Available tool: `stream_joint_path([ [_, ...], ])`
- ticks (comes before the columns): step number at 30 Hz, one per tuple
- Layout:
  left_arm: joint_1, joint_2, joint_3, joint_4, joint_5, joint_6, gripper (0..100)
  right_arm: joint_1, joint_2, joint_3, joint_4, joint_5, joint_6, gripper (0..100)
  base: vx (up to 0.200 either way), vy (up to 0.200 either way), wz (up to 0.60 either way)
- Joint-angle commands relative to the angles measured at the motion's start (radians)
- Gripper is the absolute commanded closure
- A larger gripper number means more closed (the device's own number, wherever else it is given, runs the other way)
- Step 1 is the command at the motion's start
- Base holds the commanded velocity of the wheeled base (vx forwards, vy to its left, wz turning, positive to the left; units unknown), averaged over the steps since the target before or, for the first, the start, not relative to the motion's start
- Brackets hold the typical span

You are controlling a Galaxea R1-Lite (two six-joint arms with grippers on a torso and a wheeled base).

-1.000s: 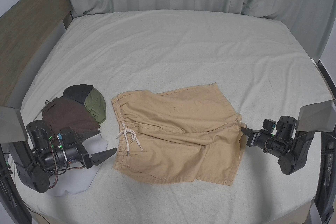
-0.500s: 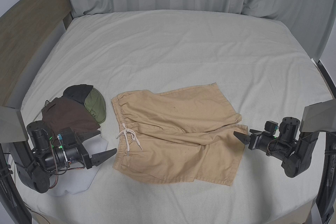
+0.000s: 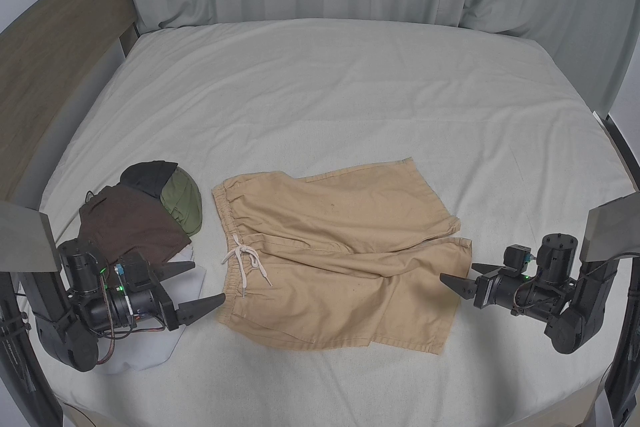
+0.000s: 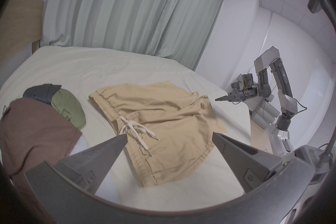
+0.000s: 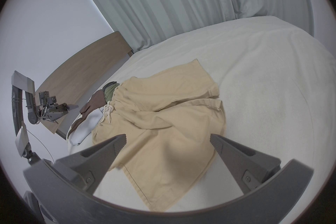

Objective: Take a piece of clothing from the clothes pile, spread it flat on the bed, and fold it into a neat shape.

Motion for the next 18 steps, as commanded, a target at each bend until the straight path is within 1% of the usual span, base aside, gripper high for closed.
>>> stream_joint_path([
  [1, 0.005, 0.079, 0.007, 0.001, 0.001, -0.007, 0, 0.022, -0.012, -0.008, -0.001, 0.001, 0.002, 0, 0.000, 0.000, 0.00],
  [6, 0.011, 0.144, 0.015, 0.001, 0.001, -0.047, 0, 0.030, -0.013, -0.008, -0.001, 0.001, 0.002, 0, 0.000, 0.000, 0.00],
  [8, 0.011, 0.165, 0.009, 0.001, 0.004, -0.094, 0, 0.030, -0.013, -0.008, -0.002, 0.001, 0.000, 0, 0.000, 0.000, 0.00],
  [10, 0.011, 0.178, 0.004, 0.001, 0.022, -0.117, 0, 0.030, -0.012, -0.008, -0.002, 0.001, 0.000, 0, 0.000, 0.000, 0.00],
  [14, 0.011, 0.214, -0.016, 0.001, 0.069, -0.128, 0, 0.034, -0.012, -0.008, -0.001, 0.001, 0.000, 0, 0.000, 0.000, 0.00],
  [18, 0.008, 0.247, -0.028, 0.001, 0.072, -0.154, 0, 0.040, -0.015, -0.008, -0.002, -0.001, 0.000, 0, 0.000, 0.000, 0.00],
])
